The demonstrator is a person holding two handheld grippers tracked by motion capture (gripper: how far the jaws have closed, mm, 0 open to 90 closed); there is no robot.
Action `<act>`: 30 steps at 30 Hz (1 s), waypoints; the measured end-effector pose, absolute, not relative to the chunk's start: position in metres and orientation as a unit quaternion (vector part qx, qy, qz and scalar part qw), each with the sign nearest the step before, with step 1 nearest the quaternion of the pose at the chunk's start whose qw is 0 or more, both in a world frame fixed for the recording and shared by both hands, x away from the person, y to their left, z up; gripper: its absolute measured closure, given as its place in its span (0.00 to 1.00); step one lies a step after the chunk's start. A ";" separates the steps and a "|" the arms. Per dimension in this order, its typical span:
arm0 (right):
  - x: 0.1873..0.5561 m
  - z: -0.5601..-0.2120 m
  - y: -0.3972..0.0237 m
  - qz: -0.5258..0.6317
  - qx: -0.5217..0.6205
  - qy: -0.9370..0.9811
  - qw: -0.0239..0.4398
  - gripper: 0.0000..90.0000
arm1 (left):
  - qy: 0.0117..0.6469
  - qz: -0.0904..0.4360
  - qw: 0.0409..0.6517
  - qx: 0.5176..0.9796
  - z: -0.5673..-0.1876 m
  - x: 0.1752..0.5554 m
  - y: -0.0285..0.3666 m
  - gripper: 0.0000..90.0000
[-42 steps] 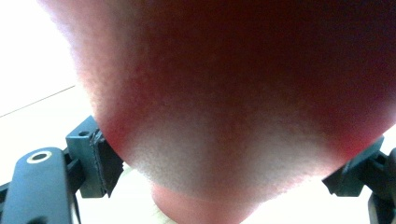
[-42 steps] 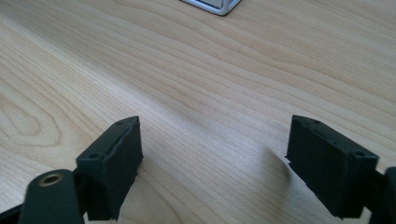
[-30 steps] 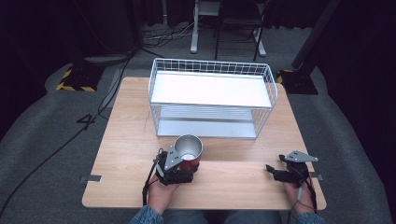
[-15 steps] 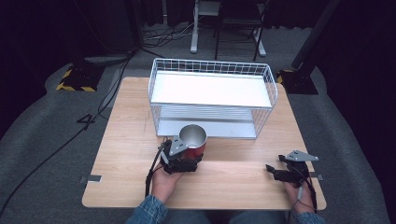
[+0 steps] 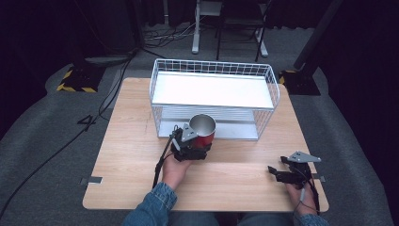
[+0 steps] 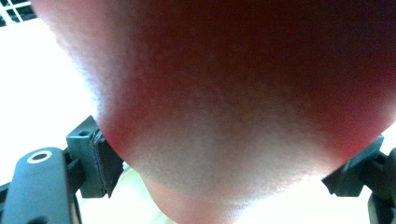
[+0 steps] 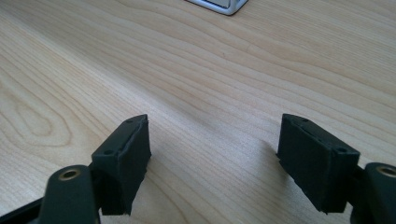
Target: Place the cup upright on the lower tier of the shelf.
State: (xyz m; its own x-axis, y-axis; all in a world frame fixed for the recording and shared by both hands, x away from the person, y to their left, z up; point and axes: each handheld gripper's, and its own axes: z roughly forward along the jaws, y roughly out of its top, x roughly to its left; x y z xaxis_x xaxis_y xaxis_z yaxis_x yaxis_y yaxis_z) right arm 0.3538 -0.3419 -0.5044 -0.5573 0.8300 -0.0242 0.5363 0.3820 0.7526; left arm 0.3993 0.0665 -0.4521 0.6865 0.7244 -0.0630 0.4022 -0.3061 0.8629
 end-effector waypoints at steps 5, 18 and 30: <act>0.354 -0.504 -0.342 0.360 0.424 0.806 0.204 0.29 | 0.359 0.177 0.466 0.789 -0.452 0.411 0.062 0.18; 0.354 -0.505 -0.342 0.362 0.419 0.808 0.202 0.28 | 0.367 0.205 0.479 0.771 -0.457 0.445 0.049 0.18; 0.353 -0.505 -0.341 0.364 0.410 0.813 0.197 0.28 | 0.377 0.227 0.482 0.757 -0.466 0.472 0.039 0.18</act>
